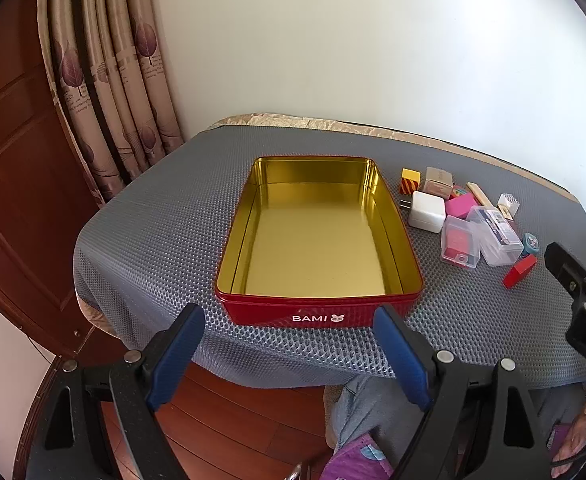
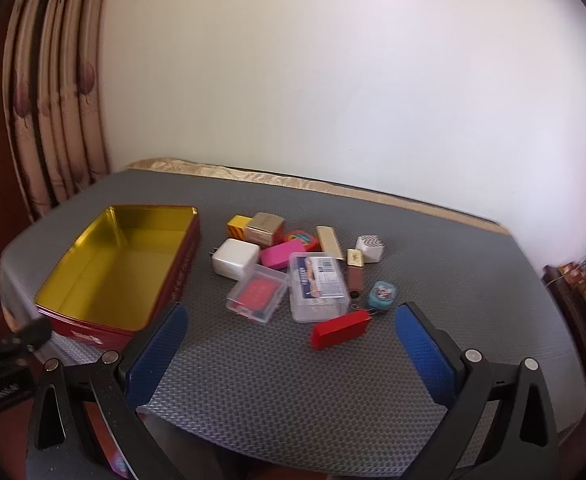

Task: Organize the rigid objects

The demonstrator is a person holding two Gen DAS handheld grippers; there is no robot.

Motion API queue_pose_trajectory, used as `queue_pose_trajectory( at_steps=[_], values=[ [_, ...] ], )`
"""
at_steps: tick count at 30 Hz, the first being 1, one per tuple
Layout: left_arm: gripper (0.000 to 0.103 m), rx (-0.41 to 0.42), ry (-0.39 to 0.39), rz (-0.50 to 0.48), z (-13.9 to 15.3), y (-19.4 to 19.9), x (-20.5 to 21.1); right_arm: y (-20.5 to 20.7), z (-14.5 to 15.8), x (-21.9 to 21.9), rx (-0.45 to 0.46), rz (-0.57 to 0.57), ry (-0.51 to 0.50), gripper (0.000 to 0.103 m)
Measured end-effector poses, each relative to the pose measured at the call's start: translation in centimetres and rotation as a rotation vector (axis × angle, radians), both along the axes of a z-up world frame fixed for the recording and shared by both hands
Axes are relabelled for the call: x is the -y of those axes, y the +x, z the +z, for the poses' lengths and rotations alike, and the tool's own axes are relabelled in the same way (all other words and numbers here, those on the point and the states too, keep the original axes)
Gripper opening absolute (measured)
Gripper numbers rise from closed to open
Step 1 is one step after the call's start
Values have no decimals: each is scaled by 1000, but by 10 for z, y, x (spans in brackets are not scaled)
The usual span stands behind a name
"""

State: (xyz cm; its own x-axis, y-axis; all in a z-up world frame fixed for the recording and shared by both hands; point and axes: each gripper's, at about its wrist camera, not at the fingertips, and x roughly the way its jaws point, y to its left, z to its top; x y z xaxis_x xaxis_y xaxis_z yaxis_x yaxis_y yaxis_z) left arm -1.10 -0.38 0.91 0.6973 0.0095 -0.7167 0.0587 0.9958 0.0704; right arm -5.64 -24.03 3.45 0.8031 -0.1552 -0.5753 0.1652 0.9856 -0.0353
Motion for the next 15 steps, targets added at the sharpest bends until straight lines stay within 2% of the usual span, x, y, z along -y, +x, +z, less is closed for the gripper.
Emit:
queue_pose_trajectory(
  at_steps=[3, 15],
  values=[
    [89, -8, -5, -4, -1, 0, 1, 0, 0, 4, -2, 3, 38, 103],
    [89, -16, 2, -34, -4, -4, 12, -2, 0, -3, -5, -3, -14, 103]
  ],
)
